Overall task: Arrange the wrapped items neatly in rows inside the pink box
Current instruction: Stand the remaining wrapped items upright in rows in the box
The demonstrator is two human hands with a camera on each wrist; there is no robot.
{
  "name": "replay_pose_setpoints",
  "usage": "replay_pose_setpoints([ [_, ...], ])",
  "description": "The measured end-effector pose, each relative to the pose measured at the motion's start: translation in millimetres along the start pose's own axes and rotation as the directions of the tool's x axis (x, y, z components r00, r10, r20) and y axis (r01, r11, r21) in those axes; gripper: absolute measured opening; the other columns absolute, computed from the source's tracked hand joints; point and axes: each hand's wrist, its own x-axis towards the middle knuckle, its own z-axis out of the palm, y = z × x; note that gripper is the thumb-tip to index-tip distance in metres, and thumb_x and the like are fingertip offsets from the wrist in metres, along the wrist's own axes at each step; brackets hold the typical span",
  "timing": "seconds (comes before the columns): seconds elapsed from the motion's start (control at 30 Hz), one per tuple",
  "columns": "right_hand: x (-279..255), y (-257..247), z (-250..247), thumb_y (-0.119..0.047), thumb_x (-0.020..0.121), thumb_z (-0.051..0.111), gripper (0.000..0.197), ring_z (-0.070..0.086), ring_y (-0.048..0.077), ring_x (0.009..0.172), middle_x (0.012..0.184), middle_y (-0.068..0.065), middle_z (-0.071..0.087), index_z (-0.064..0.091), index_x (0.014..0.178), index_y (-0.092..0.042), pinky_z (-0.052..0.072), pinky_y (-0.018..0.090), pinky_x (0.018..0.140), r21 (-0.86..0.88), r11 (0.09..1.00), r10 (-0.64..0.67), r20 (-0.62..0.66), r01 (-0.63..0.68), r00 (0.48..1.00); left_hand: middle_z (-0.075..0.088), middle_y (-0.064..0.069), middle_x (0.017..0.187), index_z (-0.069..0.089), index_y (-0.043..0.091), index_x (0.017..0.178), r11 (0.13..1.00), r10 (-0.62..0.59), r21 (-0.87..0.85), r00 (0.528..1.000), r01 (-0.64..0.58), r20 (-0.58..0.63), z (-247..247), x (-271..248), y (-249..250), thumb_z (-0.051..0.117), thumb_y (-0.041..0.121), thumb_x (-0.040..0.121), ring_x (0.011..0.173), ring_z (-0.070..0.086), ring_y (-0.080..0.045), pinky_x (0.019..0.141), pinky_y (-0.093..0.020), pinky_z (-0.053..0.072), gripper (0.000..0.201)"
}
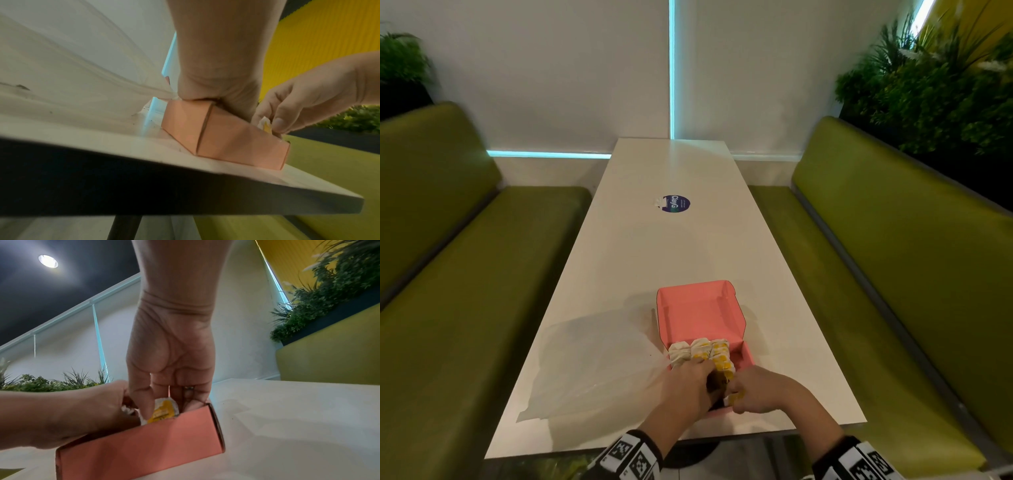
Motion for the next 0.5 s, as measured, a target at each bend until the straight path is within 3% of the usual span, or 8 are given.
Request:
replay_pose_setpoints([
  [0.07, 0.2, -0.2, -2.8, -0.022, 0.089, 0.051, 0.027, 0.047, 0.013, 0.074, 0.091, 0.010, 0.060, 0.066, 0.101, -0.002, 0.037, 0.021, 0.064, 0.020, 1.000, 0.000, -0.044, 0.001, 0.999, 0.061, 0.006, 0.107, 0.061, 0.025, 0.104, 0.996, 0.032, -0.082, 0.999, -0.035, -0.037, -7.8, -2.1, -1.4, 0.056, 0.037, 0.085, 0.096, 0.055, -0.015, 0.080, -0.025, 0.045, 0.022],
  [0.13, 2.5, 0.0, -4.2, -0.017, 0.088, 0.050, 0.020, 0.047, 0.015, 0.078, 0.082, 0.004, 0.054, 0.065, 0.094, -0.006, 0.035, 0.021, 0.062, 0.016, 1.000, 0.015, -0.115, -0.013, 0.993, 0.060, 0.011, 0.094, 0.065, 0.027, 0.093, 0.982, 0.011, -0.185, 0.996, -0.028, -0.093, -12.8, -3.5, -6.5, 0.058, 0.028, 0.082, 0.086, 0.055, -0.011, 0.076, -0.025, 0.048, 0.012],
  [0.2, 4.6, -1.3, -3.4, -0.011, 0.085, 0.048, 0.015, 0.047, 0.017, 0.077, 0.069, -0.003, 0.045, 0.056, 0.073, -0.014, 0.032, 0.020, 0.057, 0.005, 0.999, 0.033, -0.185, -0.033, 0.982, 0.059, 0.014, 0.089, 0.065, 0.029, 0.087, 0.975, -0.033, -0.222, 0.989, 0.000, -0.146, -16.8, -4.7, -12.1, 0.059, 0.025, 0.081, 0.083, 0.054, -0.007, 0.074, -0.023, 0.049, 0.009],
  [0.27, 6.0, -3.7, -0.9, -0.008, 0.083, 0.047, 0.020, 0.047, 0.017, 0.076, 0.068, -0.003, 0.044, 0.050, 0.065, -0.018, 0.033, 0.021, 0.056, 0.019, 0.998, 0.062, -0.248, -0.059, 0.967, 0.059, 0.015, 0.088, 0.064, 0.029, 0.086, 0.973, -0.041, -0.229, 0.985, 0.001, -0.170, -19.9, -8.1, -17.2, 0.060, 0.028, 0.082, 0.082, 0.054, -0.005, 0.073, -0.020, 0.048, 0.005],
  [0.37, 6.5, -4.9, 4.7, -0.012, 0.085, 0.047, 0.014, 0.052, 0.019, 0.079, 0.082, 0.000, 0.051, 0.061, 0.085, -0.013, 0.044, 0.028, 0.069, 0.035, 0.997, 0.079, -0.355, -0.071, 0.931, 0.059, 0.014, 0.088, 0.064, 0.028, 0.088, 0.972, -0.031, -0.235, 0.991, -0.001, -0.131, -21.3, -16.0, -23.9, 0.062, 0.031, 0.082, 0.084, 0.054, -0.005, 0.074, -0.019, 0.046, 0.007],
  [0.5, 6.2, -3.9, 9.1, -0.016, 0.088, 0.047, 0.022, 0.055, 0.023, 0.094, 0.105, 0.006, 0.052, 0.062, 0.103, -0.012, 0.049, 0.032, 0.082, 0.019, 0.998, 0.062, -0.381, -0.059, 0.922, 0.061, 0.013, 0.094, 0.064, 0.027, 0.093, 0.979, -0.007, -0.205, 0.997, -0.009, -0.078, -20.4, -24.0, -27.2, 0.062, 0.036, 0.082, 0.087, 0.053, -0.005, 0.076, -0.019, 0.044, 0.015],
])
